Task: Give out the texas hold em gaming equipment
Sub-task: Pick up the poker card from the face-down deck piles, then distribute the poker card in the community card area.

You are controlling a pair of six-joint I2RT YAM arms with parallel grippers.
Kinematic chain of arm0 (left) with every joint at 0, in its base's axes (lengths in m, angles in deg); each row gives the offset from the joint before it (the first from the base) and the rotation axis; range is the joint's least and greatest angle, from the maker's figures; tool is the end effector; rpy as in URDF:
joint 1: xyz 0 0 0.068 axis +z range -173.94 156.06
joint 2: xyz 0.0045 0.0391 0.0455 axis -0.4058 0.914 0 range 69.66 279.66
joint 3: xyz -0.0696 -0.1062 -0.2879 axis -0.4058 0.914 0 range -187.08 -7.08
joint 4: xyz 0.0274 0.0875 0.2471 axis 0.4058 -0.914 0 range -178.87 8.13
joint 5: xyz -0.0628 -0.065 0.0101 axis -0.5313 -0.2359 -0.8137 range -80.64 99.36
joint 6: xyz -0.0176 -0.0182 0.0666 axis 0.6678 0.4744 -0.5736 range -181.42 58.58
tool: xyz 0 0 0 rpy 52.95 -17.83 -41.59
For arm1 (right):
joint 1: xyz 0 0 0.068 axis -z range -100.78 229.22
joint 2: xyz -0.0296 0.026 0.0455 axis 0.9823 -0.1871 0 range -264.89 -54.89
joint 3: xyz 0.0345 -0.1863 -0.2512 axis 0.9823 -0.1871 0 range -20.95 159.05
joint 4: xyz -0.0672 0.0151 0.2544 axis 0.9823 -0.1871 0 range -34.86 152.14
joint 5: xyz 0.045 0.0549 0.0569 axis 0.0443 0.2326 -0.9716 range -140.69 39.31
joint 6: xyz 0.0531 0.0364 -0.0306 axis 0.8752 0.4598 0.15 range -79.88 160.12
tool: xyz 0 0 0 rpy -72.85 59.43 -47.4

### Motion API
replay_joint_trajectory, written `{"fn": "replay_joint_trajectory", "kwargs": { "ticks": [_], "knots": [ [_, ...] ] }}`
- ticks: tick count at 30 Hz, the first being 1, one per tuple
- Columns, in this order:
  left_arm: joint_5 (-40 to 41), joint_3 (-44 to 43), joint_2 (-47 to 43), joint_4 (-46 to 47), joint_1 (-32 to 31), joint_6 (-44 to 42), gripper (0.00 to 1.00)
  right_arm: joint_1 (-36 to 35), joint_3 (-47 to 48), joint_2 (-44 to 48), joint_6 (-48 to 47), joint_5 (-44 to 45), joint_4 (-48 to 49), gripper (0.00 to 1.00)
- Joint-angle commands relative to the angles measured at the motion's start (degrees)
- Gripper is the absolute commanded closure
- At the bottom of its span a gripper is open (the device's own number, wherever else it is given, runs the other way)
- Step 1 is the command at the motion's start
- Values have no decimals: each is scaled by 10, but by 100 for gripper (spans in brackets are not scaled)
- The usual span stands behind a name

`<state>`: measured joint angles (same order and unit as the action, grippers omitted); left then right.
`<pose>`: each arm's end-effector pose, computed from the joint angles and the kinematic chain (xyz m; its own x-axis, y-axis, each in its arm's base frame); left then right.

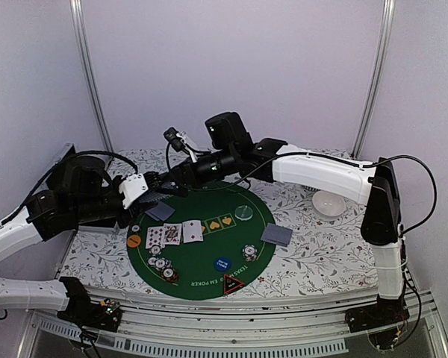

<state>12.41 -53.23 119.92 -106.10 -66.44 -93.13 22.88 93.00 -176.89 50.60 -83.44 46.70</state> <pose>0.1431 -0.1268 0.3288 0.0387 0.6764 -0.7355 0.7285 0.4847 0.4841 0.2778 0.4746 0.3495 -0.3947 -0.3165 -0.8626 -0.9186 0.1127 0.3789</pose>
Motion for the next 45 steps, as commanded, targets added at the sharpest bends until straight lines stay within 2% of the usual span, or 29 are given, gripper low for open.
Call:
{"fn": "replay_joint_trajectory", "kwargs": {
  "ticks": [1,4,16,24,29,45],
  "knots": [
    [-10,-1,-9,20,-5,1,64,0,17,30,-2,-10,1,16],
    [-9,0,-9,20,-5,0,64,-1,17,34,-1,-11,1,22],
    [-1,6,-12,22,-5,-1,64,-2,-1,56,-4,6,-17,66],
    [0,4,-8,23,-6,3,64,-1,3,58,-4,8,-32,79],
    [5,4,-7,23,-5,4,64,-1,2,64,-7,13,-40,96],
    [29,6,-7,26,-6,4,64,18,-40,146,-35,8,-50,98]
  ]
}}
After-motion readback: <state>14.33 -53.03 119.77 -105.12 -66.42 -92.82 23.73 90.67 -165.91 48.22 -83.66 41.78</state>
